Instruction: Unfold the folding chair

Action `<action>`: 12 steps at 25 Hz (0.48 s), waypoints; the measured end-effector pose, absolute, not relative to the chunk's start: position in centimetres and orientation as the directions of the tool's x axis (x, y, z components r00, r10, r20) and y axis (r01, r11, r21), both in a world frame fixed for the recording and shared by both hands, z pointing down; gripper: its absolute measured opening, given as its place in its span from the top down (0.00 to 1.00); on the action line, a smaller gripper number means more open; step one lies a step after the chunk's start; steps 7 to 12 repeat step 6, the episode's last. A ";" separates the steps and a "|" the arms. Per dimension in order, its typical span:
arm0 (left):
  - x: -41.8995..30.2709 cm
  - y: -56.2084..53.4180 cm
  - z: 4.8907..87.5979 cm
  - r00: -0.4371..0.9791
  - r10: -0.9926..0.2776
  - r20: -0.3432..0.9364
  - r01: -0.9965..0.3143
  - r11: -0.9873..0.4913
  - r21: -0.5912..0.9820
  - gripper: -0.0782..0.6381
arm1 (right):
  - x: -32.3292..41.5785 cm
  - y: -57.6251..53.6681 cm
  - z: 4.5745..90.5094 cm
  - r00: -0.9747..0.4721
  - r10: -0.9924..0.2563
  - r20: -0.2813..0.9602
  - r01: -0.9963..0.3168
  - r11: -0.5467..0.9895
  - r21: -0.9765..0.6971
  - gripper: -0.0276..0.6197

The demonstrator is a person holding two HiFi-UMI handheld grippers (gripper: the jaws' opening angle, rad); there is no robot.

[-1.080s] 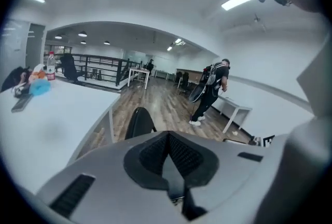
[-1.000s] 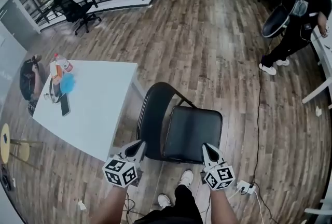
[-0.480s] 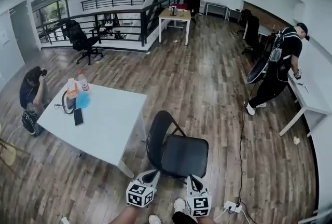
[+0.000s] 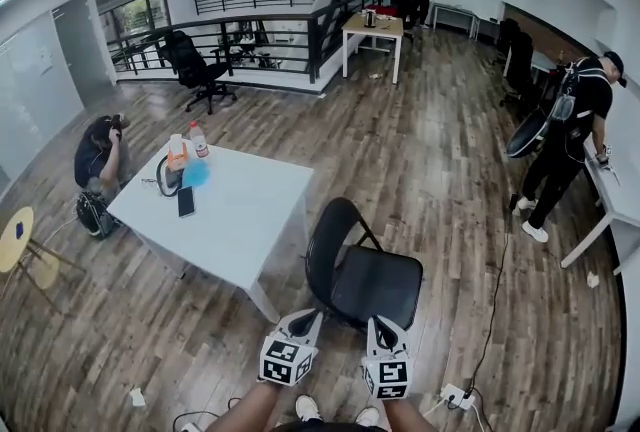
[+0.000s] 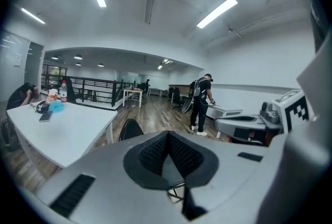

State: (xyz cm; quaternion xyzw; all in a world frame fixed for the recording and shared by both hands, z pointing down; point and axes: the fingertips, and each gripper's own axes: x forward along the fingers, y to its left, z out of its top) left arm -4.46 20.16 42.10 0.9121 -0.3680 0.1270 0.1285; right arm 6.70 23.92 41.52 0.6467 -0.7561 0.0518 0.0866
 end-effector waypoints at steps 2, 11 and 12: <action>-4.1 20.8 41.7 0.690 -0.649 0.320 -0.712 -0.689 0.136 0.88 | 6.9 24.4 41.3 -0.154 -0.971 0.182 -0.985 0.165 0.044 0.94; -3.1 22.2 41.7 0.682 -0.661 0.313 -0.718 -0.686 0.118 0.88 | 8.0 25.5 41.4 -0.156 -0.974 0.162 -0.984 0.168 0.062 0.94; -3.1 22.2 41.7 0.682 -0.661 0.313 -0.718 -0.686 0.118 0.88 | 8.0 25.5 41.4 -0.156 -0.974 0.162 -0.984 0.168 0.062 0.94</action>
